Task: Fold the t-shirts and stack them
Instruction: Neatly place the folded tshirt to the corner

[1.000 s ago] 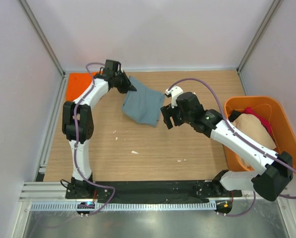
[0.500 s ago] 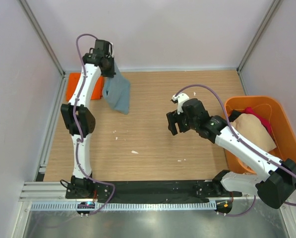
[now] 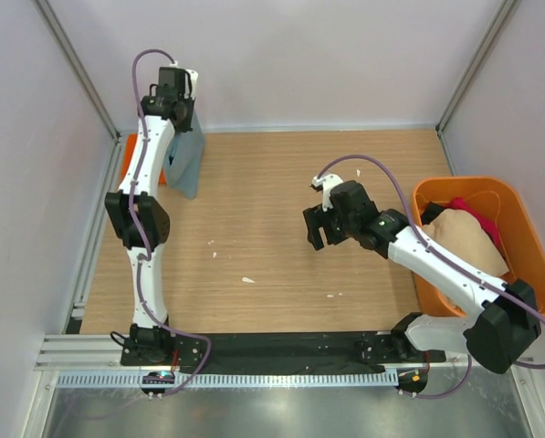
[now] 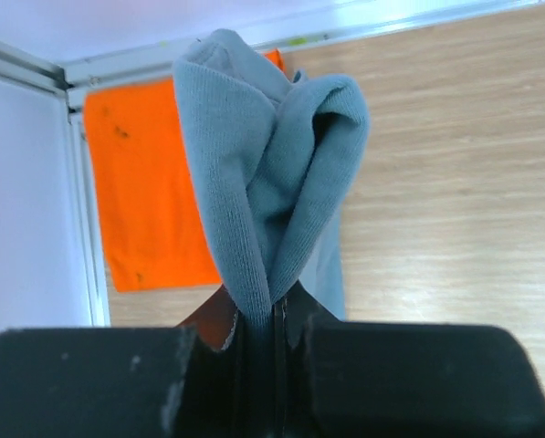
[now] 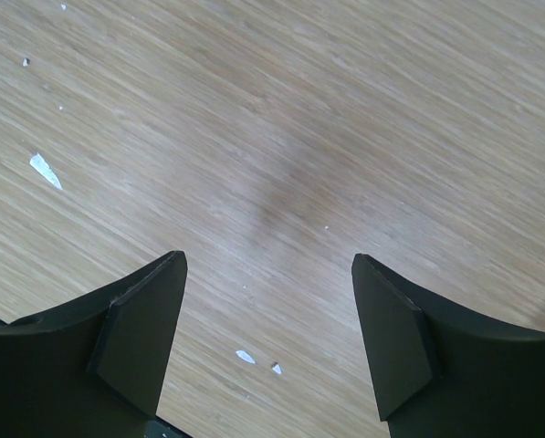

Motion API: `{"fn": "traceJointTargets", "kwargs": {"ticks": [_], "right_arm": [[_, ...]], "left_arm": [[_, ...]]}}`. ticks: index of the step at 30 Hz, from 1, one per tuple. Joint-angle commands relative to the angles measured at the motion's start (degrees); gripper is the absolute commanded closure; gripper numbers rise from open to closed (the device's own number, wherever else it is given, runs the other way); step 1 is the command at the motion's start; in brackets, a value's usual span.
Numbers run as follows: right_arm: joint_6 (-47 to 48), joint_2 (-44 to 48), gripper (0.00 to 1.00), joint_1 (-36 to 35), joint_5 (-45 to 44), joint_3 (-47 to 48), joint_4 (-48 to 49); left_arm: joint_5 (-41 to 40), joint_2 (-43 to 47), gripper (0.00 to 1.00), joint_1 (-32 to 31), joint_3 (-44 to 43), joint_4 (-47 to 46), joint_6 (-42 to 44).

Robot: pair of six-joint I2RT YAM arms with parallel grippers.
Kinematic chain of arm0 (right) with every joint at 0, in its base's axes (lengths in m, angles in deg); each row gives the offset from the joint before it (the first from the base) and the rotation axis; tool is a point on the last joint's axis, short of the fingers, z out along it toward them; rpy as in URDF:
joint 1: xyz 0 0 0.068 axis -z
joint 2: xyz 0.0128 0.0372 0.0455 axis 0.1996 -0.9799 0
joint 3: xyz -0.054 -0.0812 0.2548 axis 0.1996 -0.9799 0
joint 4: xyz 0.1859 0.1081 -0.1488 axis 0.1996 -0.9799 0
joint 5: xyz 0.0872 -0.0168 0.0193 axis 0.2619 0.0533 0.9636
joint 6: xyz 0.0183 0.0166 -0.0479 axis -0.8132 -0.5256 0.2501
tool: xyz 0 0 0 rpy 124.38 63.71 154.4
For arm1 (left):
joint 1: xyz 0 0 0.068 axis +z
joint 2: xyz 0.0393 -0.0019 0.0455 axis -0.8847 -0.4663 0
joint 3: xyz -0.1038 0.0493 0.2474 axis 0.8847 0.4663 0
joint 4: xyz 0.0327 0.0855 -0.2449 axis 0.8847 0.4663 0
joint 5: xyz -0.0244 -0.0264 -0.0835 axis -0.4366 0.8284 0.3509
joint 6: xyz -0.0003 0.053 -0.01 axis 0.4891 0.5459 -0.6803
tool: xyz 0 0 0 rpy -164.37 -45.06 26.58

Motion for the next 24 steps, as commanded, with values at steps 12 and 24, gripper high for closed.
{"fn": "traceJointTargets", "kwargs": {"ticks": [12, 24], "right_arm": [[-0.57, -4.64, 0.21, 0.28, 2.05, 3.86, 1.43], [-1.01, -8.07, 0.20, 0.28, 2.49, 6.06, 1.61]], "left_arm": [[0.65, -0.67, 1.00, 3.31, -4.18, -13.07, 4.06], [2.67, -1.81, 1.00, 5.68, -3.48, -14.65, 4.85]]}}
